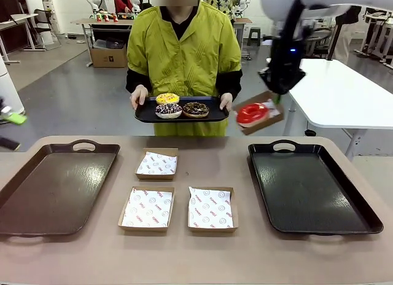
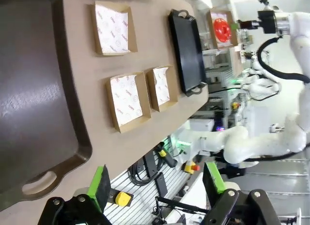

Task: Individually package the donuts and arrange them on the tray.
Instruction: Place the picked Paper togo box on the Handle tray while simultaneously picking up another Paper togo box from the table with the other hand.

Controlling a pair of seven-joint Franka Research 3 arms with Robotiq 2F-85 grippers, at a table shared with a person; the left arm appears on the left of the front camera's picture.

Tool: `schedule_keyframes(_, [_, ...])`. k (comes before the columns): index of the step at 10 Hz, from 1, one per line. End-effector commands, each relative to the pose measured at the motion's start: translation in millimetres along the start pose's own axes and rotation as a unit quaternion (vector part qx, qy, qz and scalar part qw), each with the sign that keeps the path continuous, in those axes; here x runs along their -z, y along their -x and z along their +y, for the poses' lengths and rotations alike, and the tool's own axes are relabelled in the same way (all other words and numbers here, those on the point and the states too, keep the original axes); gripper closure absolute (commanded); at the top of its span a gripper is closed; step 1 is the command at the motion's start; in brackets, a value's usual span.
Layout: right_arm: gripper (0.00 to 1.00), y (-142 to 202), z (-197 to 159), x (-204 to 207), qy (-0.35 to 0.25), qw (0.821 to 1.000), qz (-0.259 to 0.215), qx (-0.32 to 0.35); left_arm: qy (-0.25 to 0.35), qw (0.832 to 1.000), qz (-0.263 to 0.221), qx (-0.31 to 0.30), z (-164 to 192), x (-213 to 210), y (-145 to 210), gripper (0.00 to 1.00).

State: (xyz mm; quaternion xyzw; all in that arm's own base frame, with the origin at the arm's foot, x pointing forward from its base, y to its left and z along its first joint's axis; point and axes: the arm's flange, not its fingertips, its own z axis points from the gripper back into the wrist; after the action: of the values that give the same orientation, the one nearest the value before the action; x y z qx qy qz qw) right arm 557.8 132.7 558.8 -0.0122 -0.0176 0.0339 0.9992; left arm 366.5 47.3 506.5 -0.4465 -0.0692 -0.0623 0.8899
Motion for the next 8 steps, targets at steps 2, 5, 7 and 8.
schedule_keyframes(2, [0.99, 25, -52, 36, -0.003, 1.000, 0.007, 0.008, -0.144, 0.989, 0.017, 0.009, -65, 28, -54, 0.00])
schedule_keyframes(5, [0.99, 24, -74, 81, -0.028, 0.999, 0.020, 0.019, -0.292, 0.956, -0.005, 0.037, -97, 90, -100, 0.00])
schedule_keyframes(7, [0.99, 22, -78, 105, -0.057, 0.998, 0.028, 0.026, -0.350, 0.935, -0.018, 0.050, -100, 142, -124, 0.00])
schedule_keyframes(8, [0.99, 21, -80, 110, -0.065, 0.997, 0.029, 0.033, -0.367, 0.928, -0.017, 0.055, -96, 165, -129, 0.00])
